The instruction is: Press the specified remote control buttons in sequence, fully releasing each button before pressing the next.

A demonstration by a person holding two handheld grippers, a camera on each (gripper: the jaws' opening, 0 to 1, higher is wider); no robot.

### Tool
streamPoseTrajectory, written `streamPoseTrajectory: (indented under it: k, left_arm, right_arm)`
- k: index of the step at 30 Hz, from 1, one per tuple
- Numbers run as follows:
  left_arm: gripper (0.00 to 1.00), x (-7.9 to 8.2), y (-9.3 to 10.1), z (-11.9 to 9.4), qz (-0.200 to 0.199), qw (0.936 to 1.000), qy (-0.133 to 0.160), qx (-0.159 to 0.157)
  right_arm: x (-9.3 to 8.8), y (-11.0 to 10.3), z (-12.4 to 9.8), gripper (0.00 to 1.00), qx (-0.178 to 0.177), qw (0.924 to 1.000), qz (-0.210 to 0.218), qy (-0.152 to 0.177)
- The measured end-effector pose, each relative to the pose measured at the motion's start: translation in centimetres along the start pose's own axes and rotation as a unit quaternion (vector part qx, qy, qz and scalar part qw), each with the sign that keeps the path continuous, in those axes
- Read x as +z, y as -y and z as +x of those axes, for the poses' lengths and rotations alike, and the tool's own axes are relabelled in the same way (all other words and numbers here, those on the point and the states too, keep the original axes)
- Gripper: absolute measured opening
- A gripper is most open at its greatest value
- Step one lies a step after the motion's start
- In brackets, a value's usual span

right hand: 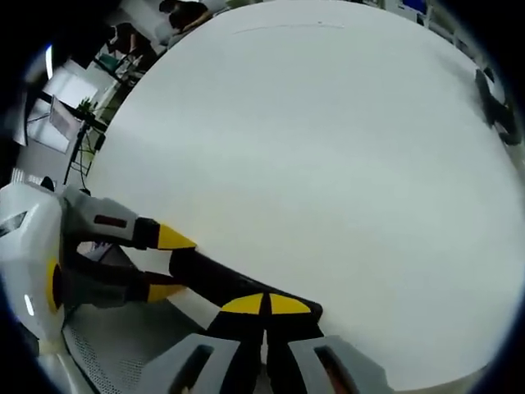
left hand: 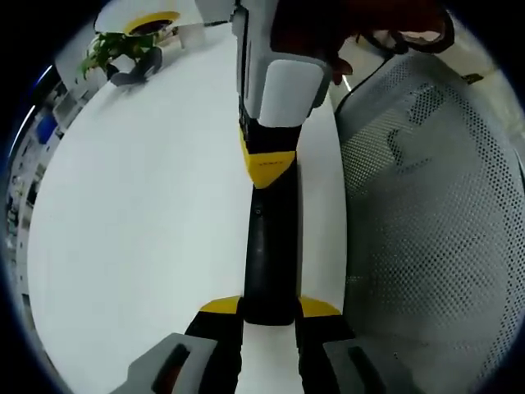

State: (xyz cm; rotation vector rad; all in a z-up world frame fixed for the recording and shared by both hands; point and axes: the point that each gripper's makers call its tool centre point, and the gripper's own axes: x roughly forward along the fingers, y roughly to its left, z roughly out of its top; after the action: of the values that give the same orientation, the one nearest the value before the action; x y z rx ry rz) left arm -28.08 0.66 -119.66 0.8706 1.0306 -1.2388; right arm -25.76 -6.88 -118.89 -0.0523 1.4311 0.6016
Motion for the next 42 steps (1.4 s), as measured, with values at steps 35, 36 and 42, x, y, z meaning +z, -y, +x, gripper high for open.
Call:
streamPoseTrajectory:
  k: [35, 36, 42]
  left_arm:
    - [0.23, -0.1, 0.0, 0.0, 0.013, 0.9999, -0.010, -0.004]
    - [0.23, -0.1, 0.0, 0.0, 0.012, 0.9999, -0.009, -0.005]
    - [0.23, -0.1, 0.0, 0.0, 0.009, 0.9999, -0.005, -0.004]
  right_arm:
    - [-0.4, -0.7, -0.1, 0.00, 0.016, 0.9998, 0.008, 0.009]
    - [-0.6, -0.9, 0.0, 0.00, 0.021, 0.9997, 0.011, 0.003]
    - [-0.5, -1.6, 0.0, 0.00, 0.033, 0.9994, 0.010, 0.009]
